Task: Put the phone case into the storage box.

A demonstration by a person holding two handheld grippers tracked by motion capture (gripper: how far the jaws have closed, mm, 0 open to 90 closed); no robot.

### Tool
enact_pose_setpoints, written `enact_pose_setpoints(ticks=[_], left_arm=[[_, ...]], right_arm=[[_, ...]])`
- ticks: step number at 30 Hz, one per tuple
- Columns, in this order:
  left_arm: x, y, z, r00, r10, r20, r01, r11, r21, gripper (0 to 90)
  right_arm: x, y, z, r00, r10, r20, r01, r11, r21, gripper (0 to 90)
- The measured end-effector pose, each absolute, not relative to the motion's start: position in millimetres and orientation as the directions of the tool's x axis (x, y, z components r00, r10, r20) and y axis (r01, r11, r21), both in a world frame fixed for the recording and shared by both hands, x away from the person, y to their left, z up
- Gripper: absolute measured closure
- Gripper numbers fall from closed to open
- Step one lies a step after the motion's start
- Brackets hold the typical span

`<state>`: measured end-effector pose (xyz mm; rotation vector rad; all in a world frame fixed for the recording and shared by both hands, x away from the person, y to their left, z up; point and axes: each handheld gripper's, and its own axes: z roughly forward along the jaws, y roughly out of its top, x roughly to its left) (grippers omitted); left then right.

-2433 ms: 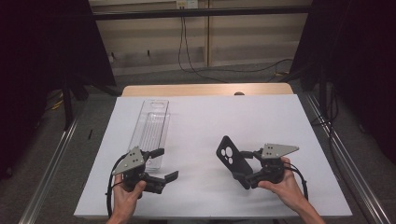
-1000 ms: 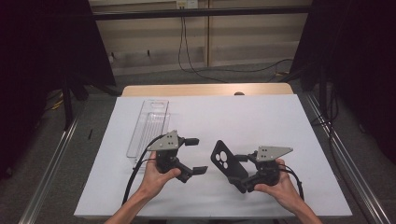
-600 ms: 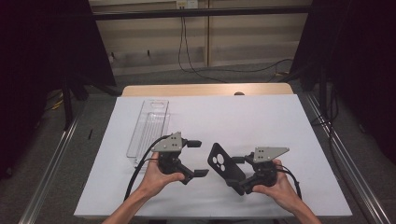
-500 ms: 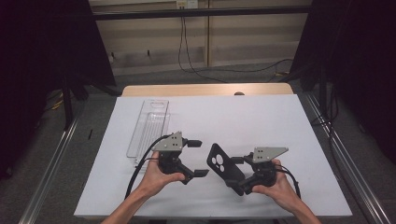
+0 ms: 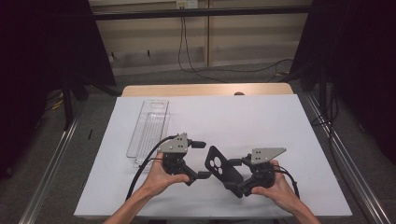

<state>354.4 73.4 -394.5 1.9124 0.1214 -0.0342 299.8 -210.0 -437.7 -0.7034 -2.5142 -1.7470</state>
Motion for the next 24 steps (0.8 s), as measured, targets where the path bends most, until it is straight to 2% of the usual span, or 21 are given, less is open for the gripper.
enact_pose_setpoints(ticks=[24], left_arm=[[354.2,65.8,-392.9,0.998,-0.010,-0.067,0.059,-0.378,0.924,2.3]], right_arm=[[300.5,-205.7,-438.0,-0.912,0.305,0.275,0.365,0.299,0.881,14.7]])
